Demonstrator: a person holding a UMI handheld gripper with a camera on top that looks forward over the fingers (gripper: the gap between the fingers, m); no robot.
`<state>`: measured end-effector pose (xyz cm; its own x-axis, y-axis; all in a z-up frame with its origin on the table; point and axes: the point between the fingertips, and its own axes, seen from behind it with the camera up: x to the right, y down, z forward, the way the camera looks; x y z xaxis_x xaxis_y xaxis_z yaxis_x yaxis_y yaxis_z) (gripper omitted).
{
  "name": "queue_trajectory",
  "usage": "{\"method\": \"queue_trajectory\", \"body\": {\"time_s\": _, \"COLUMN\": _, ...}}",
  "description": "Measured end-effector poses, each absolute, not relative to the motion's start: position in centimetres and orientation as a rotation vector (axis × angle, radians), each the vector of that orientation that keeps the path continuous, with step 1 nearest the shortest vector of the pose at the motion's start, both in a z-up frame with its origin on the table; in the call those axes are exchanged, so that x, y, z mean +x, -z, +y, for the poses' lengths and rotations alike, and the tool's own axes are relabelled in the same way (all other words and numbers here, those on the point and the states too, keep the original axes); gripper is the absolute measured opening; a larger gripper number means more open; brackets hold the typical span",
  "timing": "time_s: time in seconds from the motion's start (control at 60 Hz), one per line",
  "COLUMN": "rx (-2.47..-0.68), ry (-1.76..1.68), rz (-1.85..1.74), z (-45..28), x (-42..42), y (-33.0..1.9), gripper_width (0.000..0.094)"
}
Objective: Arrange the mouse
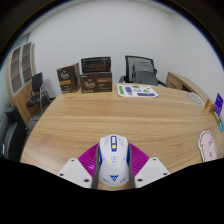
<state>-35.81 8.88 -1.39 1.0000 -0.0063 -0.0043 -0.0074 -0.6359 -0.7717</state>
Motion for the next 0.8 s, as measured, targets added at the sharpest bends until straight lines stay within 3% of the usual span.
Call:
{"method": "queue_trajectory", "body": {"time_s": 0.15, "rx": -2.275, "ry": -0.066, "rz": -0.009, "z": 8.7, "x": -36.1, "y": 1.0, "gripper_width": 0.0342}}
{"method": "queue_trajectory", "body": {"time_s": 0.25, "rx": -2.205, "ry": -0.126, "rz": -0.029, "z": 9.2, "x": -34.1, "y": -3.0, "gripper_width": 0.0344}}
{"method": "queue_trajectory", "body": {"time_s": 0.35, "rx": -2.113, "ry": -0.090, "rz": -0.045, "z": 9.8, "x": -26.4, "y": -8.4, "gripper_width": 0.0343}}
{"method": "queue_trajectory", "body": {"time_s": 0.467, "rx": -2.072, "ry": -0.024, "rz": -0.050, "z": 9.2, "x": -14.1, "y": -11.2, "gripper_width": 0.0341}}
{"method": "queue_trajectory", "body": {"time_s": 0.6, "rx": -2.152, "ry": 0.002, "rz": 0.010, "z": 6.7, "x": -3.0, "y": -8.1, "gripper_width": 0.0340}}
{"method": "queue_trajectory", "body": {"time_s": 0.8, "rx": -2.249, "ry": -0.038, "rz": 0.066, "z": 4.5, "x": 1.6, "y": -1.7, "gripper_width": 0.0342}}
